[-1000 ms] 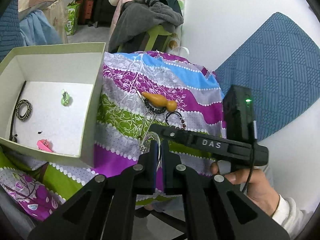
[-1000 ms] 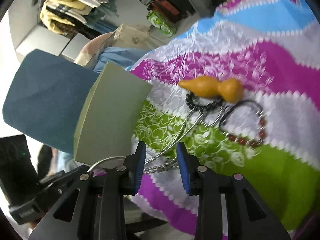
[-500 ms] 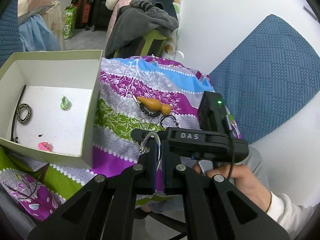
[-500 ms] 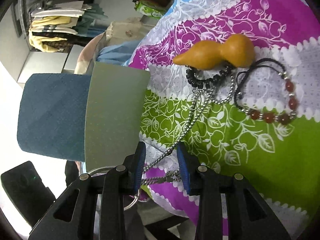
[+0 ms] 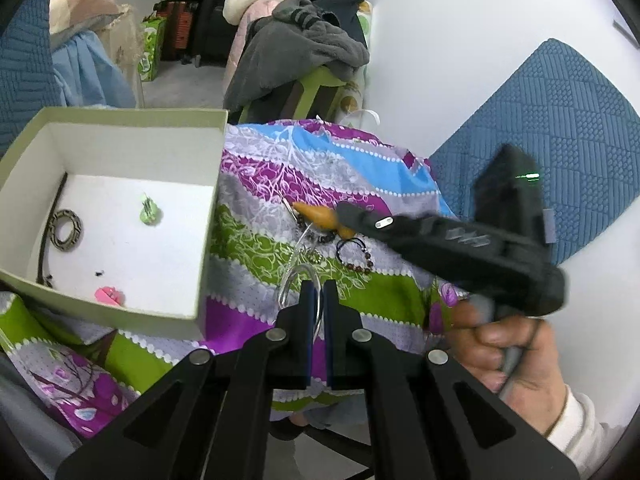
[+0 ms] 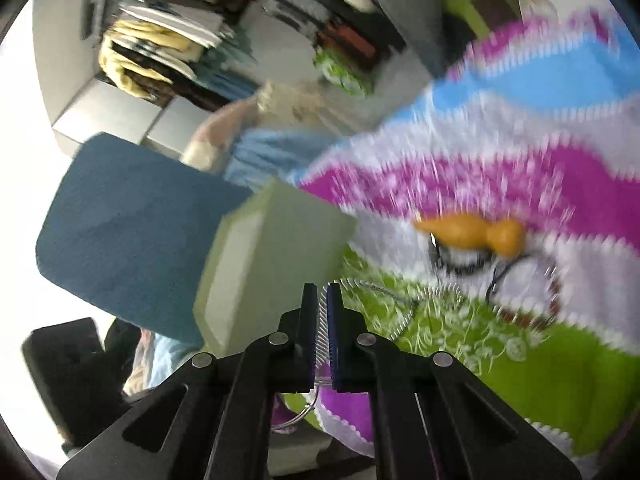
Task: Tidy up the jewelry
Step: 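Grasp a silver ring chain with left tool while right tool grasps a silver chain, then lift the ring chain with left tool while right tool carries its chain over the box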
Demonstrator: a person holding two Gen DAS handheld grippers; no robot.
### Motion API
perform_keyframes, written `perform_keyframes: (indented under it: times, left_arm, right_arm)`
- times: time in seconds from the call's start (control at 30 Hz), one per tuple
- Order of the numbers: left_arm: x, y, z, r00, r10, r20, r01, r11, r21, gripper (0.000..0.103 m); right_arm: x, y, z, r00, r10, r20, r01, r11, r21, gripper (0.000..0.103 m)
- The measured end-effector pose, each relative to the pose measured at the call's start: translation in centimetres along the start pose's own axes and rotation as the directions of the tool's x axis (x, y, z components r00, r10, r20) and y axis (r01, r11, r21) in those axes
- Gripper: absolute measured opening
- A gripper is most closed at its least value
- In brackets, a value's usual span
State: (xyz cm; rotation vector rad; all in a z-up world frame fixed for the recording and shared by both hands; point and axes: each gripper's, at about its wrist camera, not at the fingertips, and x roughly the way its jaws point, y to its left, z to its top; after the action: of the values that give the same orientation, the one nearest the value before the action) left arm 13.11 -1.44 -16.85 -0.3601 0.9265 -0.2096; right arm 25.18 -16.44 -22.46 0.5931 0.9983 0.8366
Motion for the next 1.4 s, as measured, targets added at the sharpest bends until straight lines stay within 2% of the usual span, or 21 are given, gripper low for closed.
perform_keyframes:
  times: [0.17,0.27,0.33,0.4,0.47,0.53,0.6,0.7,0.77,0.83,1.0,1.2,1.27,1.3,1.33,1.4]
  left_arm:
    - [-0.6,-0.2,0.8,1.0,-0.011,0.018,0.01,1.0,0.01,0.004]
    - [-0.9,-0.2,1.0,1.0,-0.02,0.021,0.02,1.0,0.009,0.004]
    - [-1.1,-0.2,1.2,0.999,-0.033,0.023,0.033,0.999,0.0,0.004]
    - [-1.6,-0.3,1.6,0.999,-0.043,0.026,0.043,0.999,-0.006,0.004]
    - [-2.4,-0.5,2.3,0.998,-0.056,0.041,0.056,0.998,0.003,0.004]
    - [-3.0,-0.9,3.0,0.996,-0.062,0.056,0.062,0.998,0.019,0.004]
    - [-3.6,-1.0,3.7,0.996,-0.068,0.063,0.067,0.997,0.024,0.004]
    - [-4.3,-1.2,4.4,0.995,-0.069,0.072,0.066,0.997,0.033,0.004]
    - [-4.6,-1.3,4.6,0.995,-0.065,0.074,0.062,0.997,0.038,0.004]
    - [-4.8,-1.6,5.0,0.995,-0.069,0.076,0.066,0.997,0.037,0.004]
    - [-5.5,-2.1,5.3,0.994,-0.072,0.083,0.068,0.997,0.043,0.004]
    - [-6.4,-2.8,5.6,0.992,-0.079,0.094,0.073,0.995,0.062,0.004]
    - [-6.6,-3.0,5.7,0.992,-0.079,0.097,0.073,0.995,0.066,0.004]
    - [-6.8,-3.0,5.8,0.992,-0.08,0.098,0.074,0.995,0.066,0.004]
    - [-6.9,-3.0,5.8,0.992,-0.081,0.101,0.074,0.995,0.066,0.004]
    - [-7.1,-3.0,5.8,0.991,-0.082,0.103,0.075,0.995,0.067,0.004]
  right_arm:
    - [-3.0,1.9,0.9,0.995,-0.032,0.096,0.038,0.997,-0.061,0.003]
    - [-1.7,1.2,0.9,0.992,-0.113,0.049,0.115,0.992,-0.045,0.005]
    - [-0.5,1.0,0.1,0.98,-0.199,0.003,0.199,0.975,-0.096,0.008]
    - [0.6,0.9,-1.1,0.972,-0.234,-0.035,0.226,0.962,-0.153,0.009]
    - [1.2,0.8,-2.1,0.966,-0.251,-0.067,0.234,0.953,-0.194,0.016]
    - [1.5,1.0,-2.9,0.963,-0.26,-0.077,0.235,0.942,-0.241,0.034]
    - [2.1,1.0,-3.2,0.958,-0.271,-0.092,0.24,0.936,-0.259,0.037]
    - [2.2,-0.4,-3.4,0.97,-0.211,-0.118,0.191,0.969,-0.156,0.043]
    - [2.0,-0.7,-3.7,0.972,-0.203,-0.121,0.184,0.972,-0.146,0.043]
    - [2.3,-0.2,-3.8,0.965,-0.233,-0.121,0.206,0.957,-0.203,0.047]
    - [3.8,1.9,-5.0,0.963,-0.227,-0.145,0.167,0.926,-0.339,0.052]
    - [4.6,3.9,-5.5,0.971,-0.233,-0.051,0.187,0.875,-0.447,0.051]
    - [5.1,3.8,-5.2,0.972,-0.232,-0.032,0.193,0.873,-0.448,0.046]
    - [5.2,3.8,-5.1,0.972,-0.231,-0.032,0.193,0.875,-0.445,0.036]
    - [5.5,3.6,-5.0,0.972,-0.234,-0.034,0.195,0.876,-0.442,0.02]
    - [5.6,3.6,-4.8,0.974,-0.224,-0.023,0.193,0.881,-0.432,0.008]
